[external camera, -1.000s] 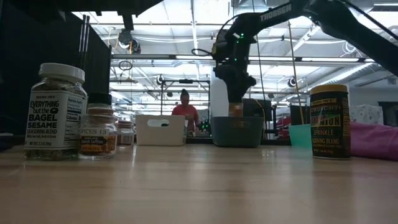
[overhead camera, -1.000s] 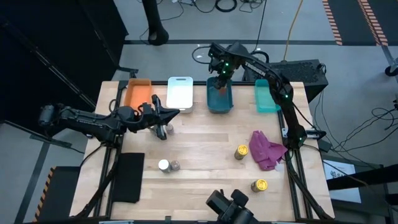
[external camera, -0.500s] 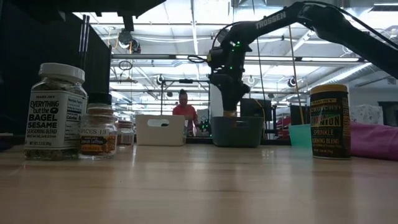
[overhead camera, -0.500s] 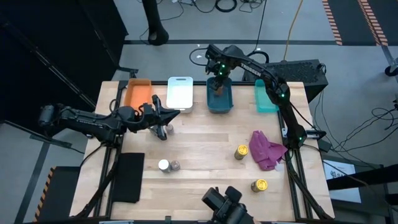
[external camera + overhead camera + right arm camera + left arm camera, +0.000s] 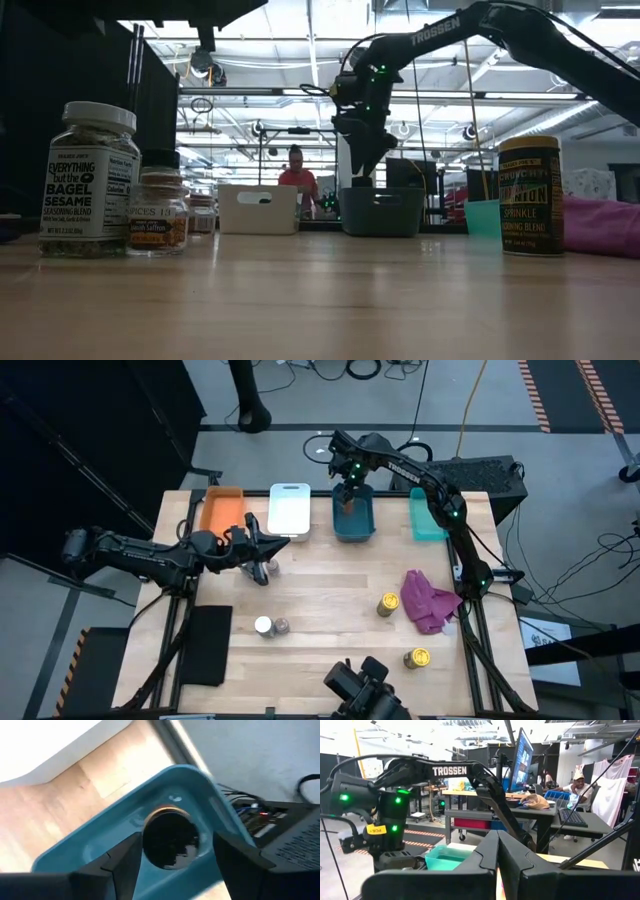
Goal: Sort spices by type
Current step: Put the top brown seasoning bottle into the orange bin
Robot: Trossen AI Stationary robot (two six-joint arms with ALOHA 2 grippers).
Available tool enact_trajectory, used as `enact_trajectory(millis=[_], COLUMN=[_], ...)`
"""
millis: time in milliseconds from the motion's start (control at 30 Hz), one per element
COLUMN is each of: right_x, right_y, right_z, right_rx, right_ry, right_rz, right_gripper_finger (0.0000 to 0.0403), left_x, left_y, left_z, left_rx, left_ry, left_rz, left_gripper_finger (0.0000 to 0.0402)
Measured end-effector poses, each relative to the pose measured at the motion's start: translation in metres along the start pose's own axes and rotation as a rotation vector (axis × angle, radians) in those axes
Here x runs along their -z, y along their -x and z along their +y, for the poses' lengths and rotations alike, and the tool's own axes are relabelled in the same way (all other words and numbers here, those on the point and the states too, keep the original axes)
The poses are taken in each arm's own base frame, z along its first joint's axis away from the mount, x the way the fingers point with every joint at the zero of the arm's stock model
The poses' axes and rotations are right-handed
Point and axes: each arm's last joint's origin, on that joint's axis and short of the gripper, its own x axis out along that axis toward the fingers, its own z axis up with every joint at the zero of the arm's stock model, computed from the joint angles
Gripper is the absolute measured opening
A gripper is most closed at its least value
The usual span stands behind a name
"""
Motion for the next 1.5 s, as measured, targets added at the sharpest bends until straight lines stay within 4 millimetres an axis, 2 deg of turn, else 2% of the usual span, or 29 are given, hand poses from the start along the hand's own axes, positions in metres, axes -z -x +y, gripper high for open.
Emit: enact_trajectory(millis=[200, 400, 500, 667, 767, 867, 967, 1167, 1367, 1500], right_x=[0.002, 0.008, 0.012, 0.025, 0.041, 0.066, 0.099, 0.171, 0.232, 0.26], right_y=[0.023, 0.069, 0.097, 0.143, 0.164, 0.177, 0.179, 0.159, 0.136, 0.118], right_z=[-0.002, 0.011, 0.03, 0.073, 0.1, 0.123, 0.142, 0.17, 0.18, 0.183], right_rx=[0.078, 0.025, 0.0, -0.046, -0.09, -0.144, -0.202, -0.243, -0.3, -0.373], right_ry=[-0.006, -0.007, 0.033, 0.138, 0.205, 0.263, 0.288, 0.336, 0.406, 0.433], right_rz=[-0.047, -0.149, -0.228, -0.394, -0.501, -0.575, -0.646, -0.8, -0.935, -1.022], right_gripper_finger=[0.0227, 0.0228, 0.0226, 0.0216, 0.0211, 0.021, 0.021, 0.021, 0.021, 0.021], left_x=[0.0, 0.0, 0.001, 0.001, 0.002, 0.002, 0.002, 0.0, -0.005, -0.007], left_y=[0.0, 0.0, 0.0, 0.001, 0.002, 0.003, 0.004, 0.007, 0.009, 0.01], left_z=[0.0, 0.0, -0.001, -0.006, -0.009, -0.013, -0.019, -0.028, -0.034, -0.037], left_rx=[0.0, 0.0, 0.005, 0.028, 0.042, 0.061, 0.086, 0.129, 0.16, 0.171], left_ry=[-0.001, 0.0, 0.001, 0.018, 0.037, 0.059, 0.065, 0.08, 0.1, 0.108], left_rz=[0.002, 0.002, 0.007, 0.017, 0.025, 0.03, 0.031, 0.013, -0.026, -0.045], left_gripper_finger=[0.0011, 0.0011, 0.0011, 0.0011, 0.0011, 0.0011, 0.0011, 0.0011, 0.0011, 0.0011])
